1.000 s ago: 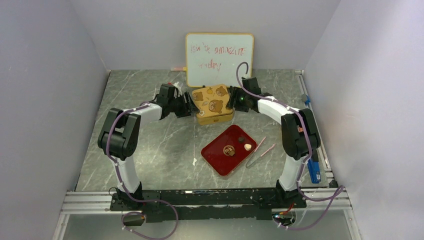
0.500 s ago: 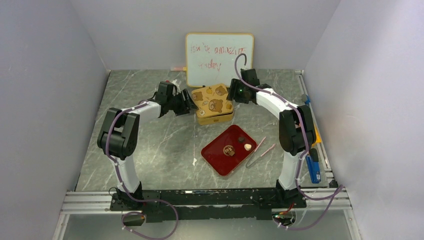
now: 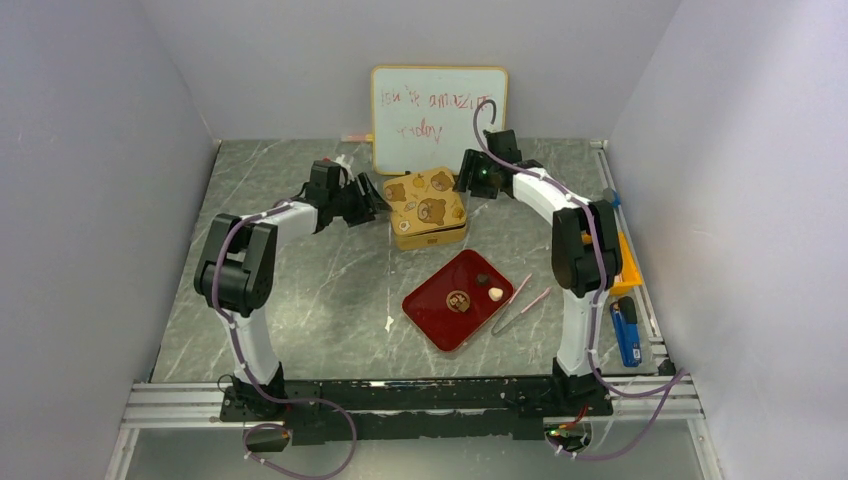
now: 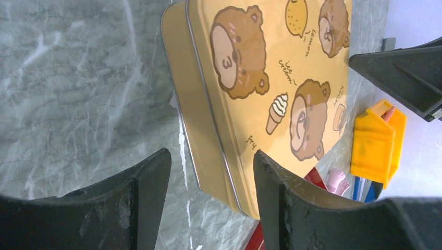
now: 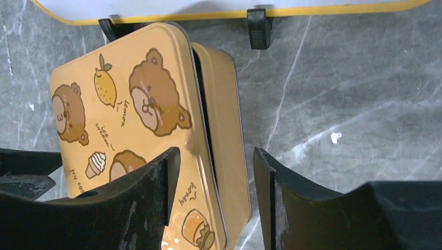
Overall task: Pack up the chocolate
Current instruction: Close the box lid on the packing box.
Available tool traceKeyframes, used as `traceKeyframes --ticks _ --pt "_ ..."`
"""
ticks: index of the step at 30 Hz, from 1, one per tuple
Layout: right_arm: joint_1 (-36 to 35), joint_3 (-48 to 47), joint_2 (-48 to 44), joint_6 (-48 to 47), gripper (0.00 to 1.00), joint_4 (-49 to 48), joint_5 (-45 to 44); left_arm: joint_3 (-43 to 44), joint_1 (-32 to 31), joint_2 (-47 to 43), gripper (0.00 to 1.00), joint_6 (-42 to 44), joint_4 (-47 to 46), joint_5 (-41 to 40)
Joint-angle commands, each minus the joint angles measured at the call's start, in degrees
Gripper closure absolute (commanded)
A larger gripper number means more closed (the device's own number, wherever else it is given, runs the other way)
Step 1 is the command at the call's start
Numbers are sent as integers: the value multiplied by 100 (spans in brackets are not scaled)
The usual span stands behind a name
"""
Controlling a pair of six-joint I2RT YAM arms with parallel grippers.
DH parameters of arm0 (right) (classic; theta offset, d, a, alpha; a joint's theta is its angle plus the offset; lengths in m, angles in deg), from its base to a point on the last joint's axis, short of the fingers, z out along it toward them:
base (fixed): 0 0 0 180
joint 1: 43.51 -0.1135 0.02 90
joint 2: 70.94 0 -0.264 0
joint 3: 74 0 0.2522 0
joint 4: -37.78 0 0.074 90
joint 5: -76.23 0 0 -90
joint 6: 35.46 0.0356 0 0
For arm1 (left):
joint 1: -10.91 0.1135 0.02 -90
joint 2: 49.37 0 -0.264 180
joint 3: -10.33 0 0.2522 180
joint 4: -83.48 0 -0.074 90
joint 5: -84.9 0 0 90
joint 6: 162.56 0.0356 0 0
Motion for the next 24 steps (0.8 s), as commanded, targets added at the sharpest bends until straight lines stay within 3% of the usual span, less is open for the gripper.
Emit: traceKeyframes --ticks 1,10,24 --pt "76 -442 209 -86 43 -266 455 310 28 186 36 -73 -235 56" --pt "74 -539 404 -69 46 -340 841 430 28 390 37 -220 -430 144" --pt "76 -85 166 -113 75 -387 800 524 7 468 37 -236 -455 245"
